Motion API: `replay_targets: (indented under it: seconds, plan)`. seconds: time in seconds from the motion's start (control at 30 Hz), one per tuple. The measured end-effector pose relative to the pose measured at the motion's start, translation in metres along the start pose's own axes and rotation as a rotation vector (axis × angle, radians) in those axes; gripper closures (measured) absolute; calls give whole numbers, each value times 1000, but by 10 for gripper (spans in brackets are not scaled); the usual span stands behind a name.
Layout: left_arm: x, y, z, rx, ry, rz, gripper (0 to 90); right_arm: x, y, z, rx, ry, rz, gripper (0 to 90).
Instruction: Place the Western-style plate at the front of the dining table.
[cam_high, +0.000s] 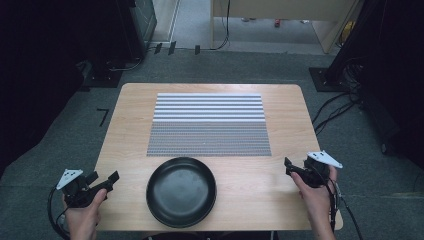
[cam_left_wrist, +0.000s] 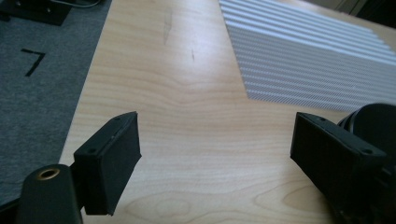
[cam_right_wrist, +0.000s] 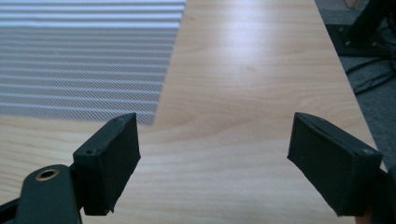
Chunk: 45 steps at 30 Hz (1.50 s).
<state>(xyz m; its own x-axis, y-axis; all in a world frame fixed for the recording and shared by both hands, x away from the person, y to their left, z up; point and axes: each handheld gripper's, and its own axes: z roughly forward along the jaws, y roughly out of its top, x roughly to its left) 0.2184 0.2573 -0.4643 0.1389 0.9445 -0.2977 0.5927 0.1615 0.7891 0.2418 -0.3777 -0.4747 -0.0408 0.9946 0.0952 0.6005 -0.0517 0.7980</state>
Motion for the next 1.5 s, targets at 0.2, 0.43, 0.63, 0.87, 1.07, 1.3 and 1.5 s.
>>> replay_targets:
  seconds: [0.2,0.43,0.63,0.87,1.07,1.3,1.5]
  plan:
    - [-8,10,-2,-15,-32,9,111,13,17,0,-20,43,8,160]
    - [-23,22,2,-2,-44,54,106,28,35,-3,-37,72,19,161]
    - [-33,31,8,7,-62,64,106,34,49,-4,-49,90,39,171]
    - [-39,40,18,32,-44,78,107,49,64,-9,-73,127,19,176]
    - [-43,36,23,53,-72,85,107,59,64,-12,-62,162,19,188]
    - [-43,31,18,50,-102,64,124,71,58,-11,-39,173,12,213]
    - [-51,28,13,60,-130,76,133,85,51,-8,-13,201,11,223]
